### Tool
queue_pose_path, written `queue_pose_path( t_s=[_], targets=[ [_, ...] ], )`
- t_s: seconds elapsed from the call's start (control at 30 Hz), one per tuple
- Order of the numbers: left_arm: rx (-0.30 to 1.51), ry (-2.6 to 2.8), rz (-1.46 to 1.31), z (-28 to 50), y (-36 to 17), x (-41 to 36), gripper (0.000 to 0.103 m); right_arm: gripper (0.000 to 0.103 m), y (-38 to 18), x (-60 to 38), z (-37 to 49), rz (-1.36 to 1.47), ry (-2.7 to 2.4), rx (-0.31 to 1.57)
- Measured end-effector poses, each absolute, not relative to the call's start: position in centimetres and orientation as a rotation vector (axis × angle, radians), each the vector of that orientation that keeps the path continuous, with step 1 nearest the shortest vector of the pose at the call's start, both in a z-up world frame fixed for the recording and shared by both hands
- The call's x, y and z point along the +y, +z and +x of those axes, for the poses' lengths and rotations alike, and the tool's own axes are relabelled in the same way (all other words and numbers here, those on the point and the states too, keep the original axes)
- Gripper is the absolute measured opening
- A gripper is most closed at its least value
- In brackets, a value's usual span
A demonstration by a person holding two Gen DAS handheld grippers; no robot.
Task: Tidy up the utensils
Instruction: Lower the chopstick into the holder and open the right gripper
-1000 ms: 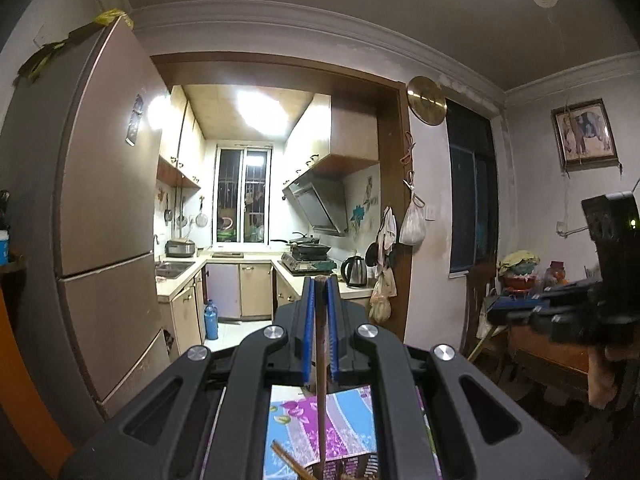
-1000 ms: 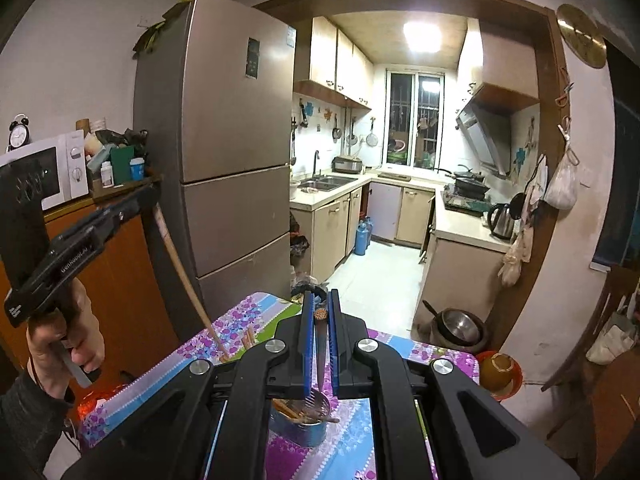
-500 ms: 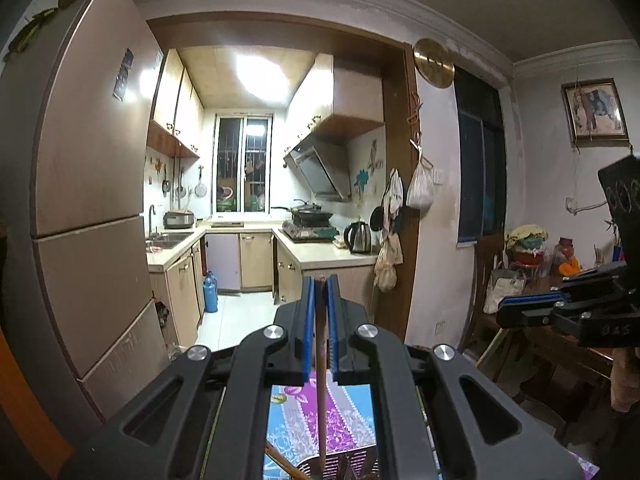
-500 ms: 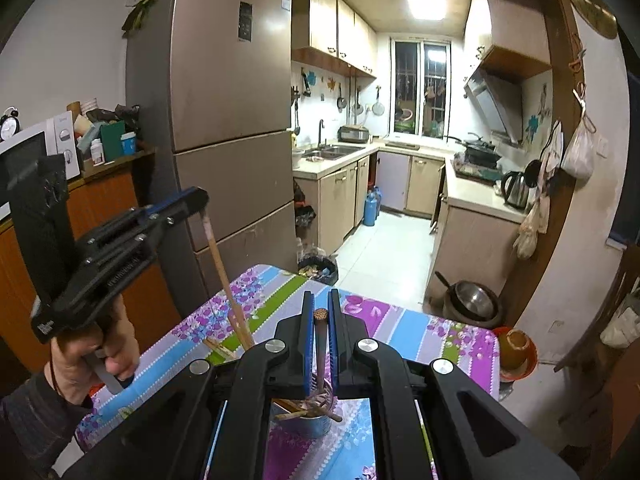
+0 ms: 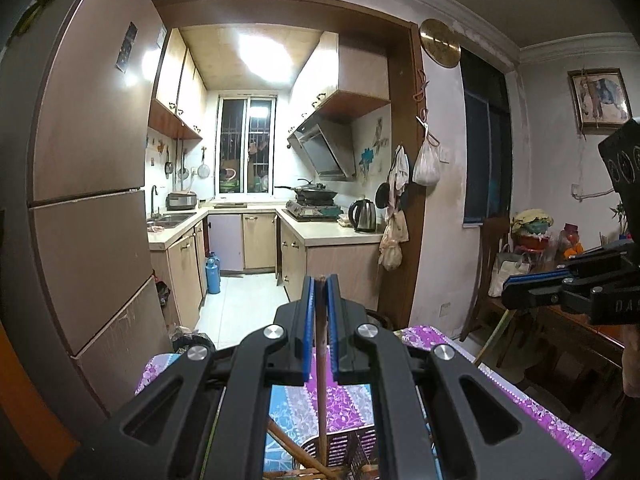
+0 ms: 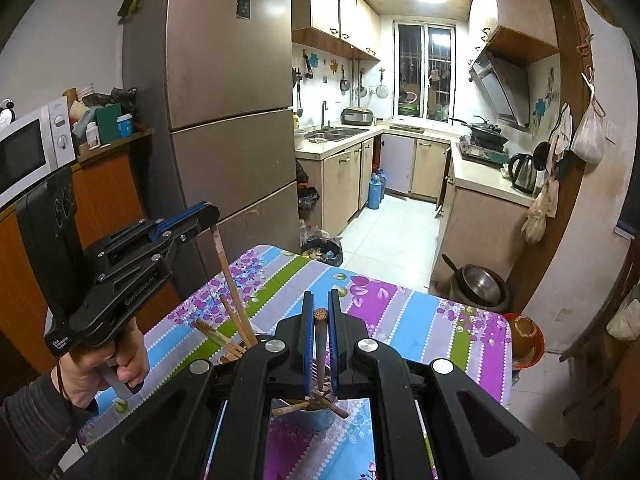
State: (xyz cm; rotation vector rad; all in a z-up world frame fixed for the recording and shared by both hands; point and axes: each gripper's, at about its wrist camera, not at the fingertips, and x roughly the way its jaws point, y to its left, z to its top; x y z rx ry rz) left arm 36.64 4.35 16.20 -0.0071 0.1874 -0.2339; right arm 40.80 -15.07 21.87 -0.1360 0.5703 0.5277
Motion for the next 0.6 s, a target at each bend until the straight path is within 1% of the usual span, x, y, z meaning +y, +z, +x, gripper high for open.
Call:
queue_pose_path(
  t_s=[0.6],
  targets=[
    [0.224, -0.231, 0.013, 37.02, 15.65, 4.01, 0.005, 0.008, 20.93, -14.25, 41.21, -0.121, 0.509, 0.583]
  ],
)
